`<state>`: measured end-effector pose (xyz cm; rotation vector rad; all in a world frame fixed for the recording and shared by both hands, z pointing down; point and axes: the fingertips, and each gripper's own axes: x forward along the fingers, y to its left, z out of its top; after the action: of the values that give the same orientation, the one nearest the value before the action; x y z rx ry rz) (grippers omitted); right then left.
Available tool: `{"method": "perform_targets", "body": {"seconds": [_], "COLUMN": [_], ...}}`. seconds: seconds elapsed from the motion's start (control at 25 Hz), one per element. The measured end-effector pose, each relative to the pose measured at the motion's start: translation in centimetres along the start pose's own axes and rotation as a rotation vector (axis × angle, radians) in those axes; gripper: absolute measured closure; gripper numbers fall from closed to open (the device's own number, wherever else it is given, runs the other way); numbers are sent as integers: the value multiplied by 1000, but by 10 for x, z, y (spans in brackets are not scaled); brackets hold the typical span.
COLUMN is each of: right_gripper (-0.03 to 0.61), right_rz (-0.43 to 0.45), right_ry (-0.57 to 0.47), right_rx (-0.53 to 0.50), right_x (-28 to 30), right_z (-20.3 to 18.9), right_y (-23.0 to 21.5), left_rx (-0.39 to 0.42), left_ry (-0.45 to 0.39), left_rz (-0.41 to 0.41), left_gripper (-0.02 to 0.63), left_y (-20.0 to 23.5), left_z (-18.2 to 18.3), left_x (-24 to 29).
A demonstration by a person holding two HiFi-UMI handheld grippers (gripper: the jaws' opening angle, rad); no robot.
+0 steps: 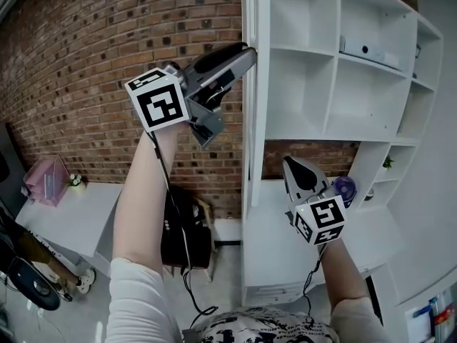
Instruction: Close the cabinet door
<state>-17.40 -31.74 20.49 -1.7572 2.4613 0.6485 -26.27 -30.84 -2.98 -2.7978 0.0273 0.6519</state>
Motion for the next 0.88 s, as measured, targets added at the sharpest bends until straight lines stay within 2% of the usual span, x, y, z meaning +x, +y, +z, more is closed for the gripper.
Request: {"method": "perform_targets", "body": {"seconds": [0.12, 0.4, 0.68, 0.88], "right_gripper": [563, 563, 563, 563], "right_rz": [-2, 10, 25, 54], "right_ry": [9, 4, -5, 2], "right_rx": [7, 27, 29, 41], "right_x": [-3, -13, -31, -34], "right_z": [-4, -3, -2, -37], "right_y": [-2, -2, -30, -83], "left_rx": [7, 22, 59, 115], "left_ry": [-2, 14, 20, 46], "left_rz": [-2, 25, 52, 110], "left_gripper": [517, 518, 522, 522], "left_y": [-4, -12, -24, -20], "left_z": [1, 2, -5, -42], "left_x": [3, 12, 44, 87]}}
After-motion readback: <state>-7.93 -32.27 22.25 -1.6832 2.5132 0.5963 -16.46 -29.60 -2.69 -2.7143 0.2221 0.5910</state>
